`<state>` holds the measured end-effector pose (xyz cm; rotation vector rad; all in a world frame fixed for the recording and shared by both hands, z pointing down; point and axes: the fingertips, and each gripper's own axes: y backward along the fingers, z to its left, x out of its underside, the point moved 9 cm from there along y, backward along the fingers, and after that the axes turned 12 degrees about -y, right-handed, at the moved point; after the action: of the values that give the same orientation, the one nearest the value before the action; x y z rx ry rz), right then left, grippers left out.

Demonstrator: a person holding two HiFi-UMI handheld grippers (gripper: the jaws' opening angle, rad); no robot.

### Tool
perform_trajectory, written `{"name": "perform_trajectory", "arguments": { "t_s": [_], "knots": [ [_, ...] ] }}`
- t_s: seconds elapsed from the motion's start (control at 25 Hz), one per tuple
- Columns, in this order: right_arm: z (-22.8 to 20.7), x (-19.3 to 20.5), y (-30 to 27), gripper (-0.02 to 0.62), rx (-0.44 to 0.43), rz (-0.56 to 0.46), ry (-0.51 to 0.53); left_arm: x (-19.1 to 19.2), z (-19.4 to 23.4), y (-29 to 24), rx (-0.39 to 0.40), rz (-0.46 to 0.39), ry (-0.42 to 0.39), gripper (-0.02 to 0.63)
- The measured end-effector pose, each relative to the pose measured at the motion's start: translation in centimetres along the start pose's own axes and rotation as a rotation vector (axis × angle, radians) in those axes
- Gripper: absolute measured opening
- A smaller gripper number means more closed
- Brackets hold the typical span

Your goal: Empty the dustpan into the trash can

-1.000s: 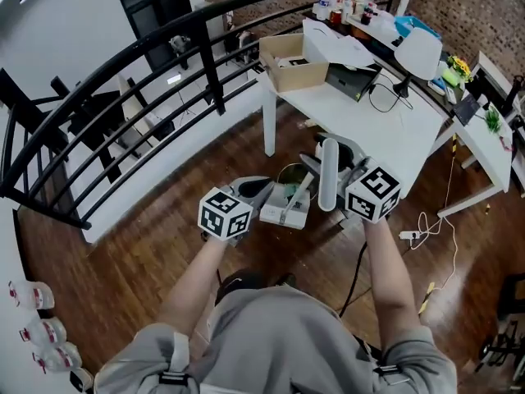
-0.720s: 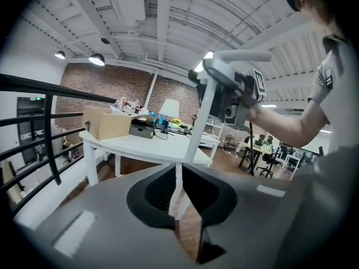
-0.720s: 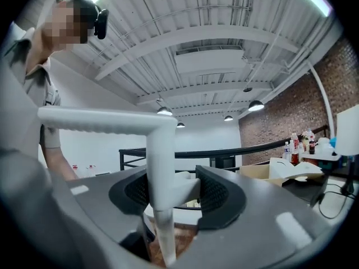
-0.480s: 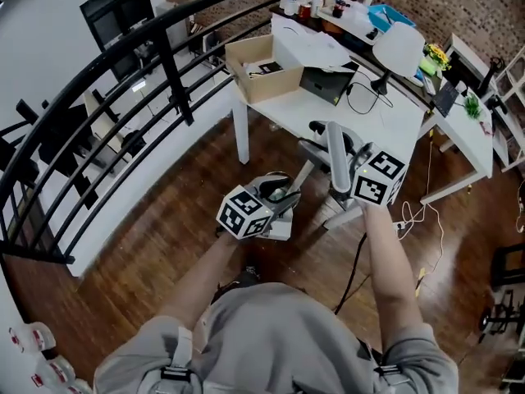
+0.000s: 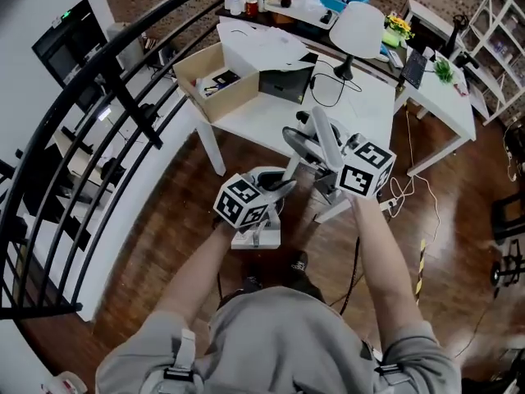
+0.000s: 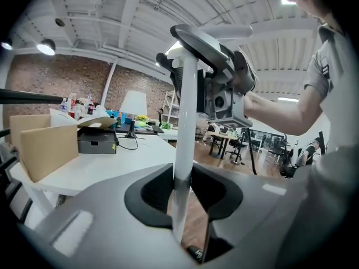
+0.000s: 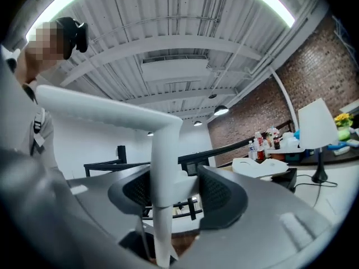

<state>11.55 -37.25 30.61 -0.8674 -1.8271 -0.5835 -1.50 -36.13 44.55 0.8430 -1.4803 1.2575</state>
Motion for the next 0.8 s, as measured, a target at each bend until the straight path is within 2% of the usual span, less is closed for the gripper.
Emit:
{"name": "perform_trajectory", "arguments": {
  "t_s": [0.12, 0.28, 0.52, 0.8],
  "knots": [
    [-2.2, -0.5, 1.6, 0.249, 0.009, -0.029, -0.035, -0.8, 2.1, -1.6, 0.031, 0.034, 0.031, 0.098],
    [-5.8, -0.6, 4.5, 0.249, 0.032, -0.059, -0.091, -1.3, 4.5, -3.9, 0.049, 0.068, 0.075, 0.098],
    [-9.5, -0.4, 7.3, 0.249, 0.078, -0.061, -0.131, -1.8, 8.0, -7.0, 0.049, 0.076, 0.164, 0.101],
    [-12.5, -0.3, 9.0, 0.247, 0.118, -0.063, -0.160, -1.5, 11.5, -8.9, 0.013, 0.051, 0.288, 0.109]
  ]
}}
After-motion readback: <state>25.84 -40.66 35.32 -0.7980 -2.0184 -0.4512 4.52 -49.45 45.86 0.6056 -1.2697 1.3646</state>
